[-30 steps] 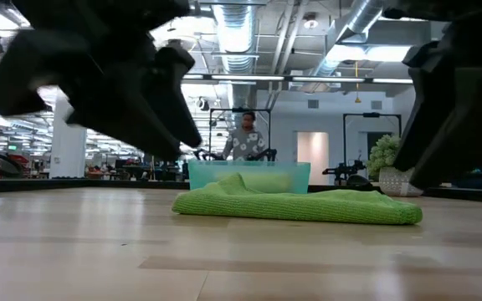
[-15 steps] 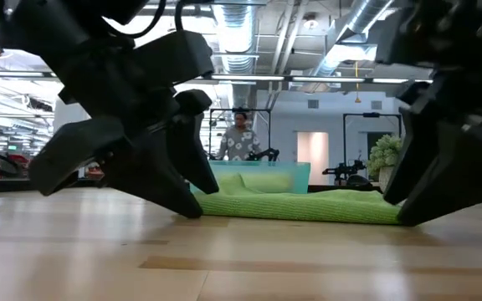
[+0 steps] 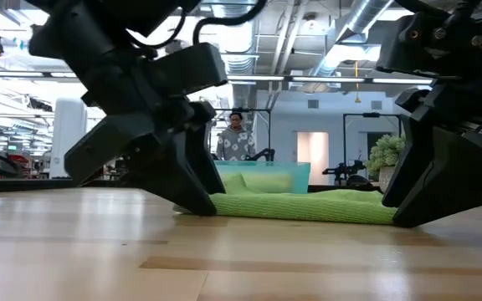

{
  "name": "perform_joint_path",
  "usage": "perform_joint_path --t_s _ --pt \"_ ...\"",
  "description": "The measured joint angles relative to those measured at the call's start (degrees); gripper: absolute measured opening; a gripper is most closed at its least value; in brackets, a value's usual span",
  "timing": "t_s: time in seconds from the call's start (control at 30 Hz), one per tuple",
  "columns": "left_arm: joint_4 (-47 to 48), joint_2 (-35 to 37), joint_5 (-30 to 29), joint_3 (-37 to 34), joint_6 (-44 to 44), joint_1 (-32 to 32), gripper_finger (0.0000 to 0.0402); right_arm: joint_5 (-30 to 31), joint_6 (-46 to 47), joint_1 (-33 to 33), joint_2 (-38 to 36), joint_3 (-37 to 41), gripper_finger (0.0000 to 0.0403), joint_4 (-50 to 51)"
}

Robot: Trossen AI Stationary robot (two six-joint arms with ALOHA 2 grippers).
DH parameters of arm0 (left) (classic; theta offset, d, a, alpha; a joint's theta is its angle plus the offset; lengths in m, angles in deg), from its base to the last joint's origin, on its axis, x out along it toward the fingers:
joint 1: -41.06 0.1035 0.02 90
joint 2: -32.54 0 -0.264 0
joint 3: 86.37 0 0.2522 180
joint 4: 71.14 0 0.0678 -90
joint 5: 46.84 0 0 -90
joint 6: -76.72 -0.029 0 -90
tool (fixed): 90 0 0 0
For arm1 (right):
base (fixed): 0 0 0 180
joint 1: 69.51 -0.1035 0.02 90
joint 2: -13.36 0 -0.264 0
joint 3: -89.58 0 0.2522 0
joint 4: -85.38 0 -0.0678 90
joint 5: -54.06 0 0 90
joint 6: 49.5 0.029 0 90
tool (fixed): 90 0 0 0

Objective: Roll microfiber towels into tight, uniform cylinder then place into a basket
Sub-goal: Roll the green microfiber towel

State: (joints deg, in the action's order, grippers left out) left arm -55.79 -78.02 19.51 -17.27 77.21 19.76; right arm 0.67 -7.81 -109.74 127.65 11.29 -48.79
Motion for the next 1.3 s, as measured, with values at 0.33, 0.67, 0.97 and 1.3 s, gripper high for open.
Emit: perform_joint_path --t_s 0.33,0.67,0.97,1.3 --pt "0.24 0.02 8.82 -0.09 4.0 2.05 0.0091 -0.29 -0.13 0.11 0.14 0.11 0.017 -0.68" --pt "1.95 1.03 15.06 -0.11 13.55 2.12 0.001 -3.43 -1.39 0.35 0.47 -2.05 0.0115 -0.83" --pt "5.47 4.02 26.47 -0.28 20.02 1.82 0.0019 -9.42 -3.36 0.84 0.6 -4.96 0.001 -1.95" --pt "8.76 4.81 39.93 -0.33 26.26 1.81 0.002 -15.6 -4.62 1.67 0.58 -12.41 0.0009 -1.6"
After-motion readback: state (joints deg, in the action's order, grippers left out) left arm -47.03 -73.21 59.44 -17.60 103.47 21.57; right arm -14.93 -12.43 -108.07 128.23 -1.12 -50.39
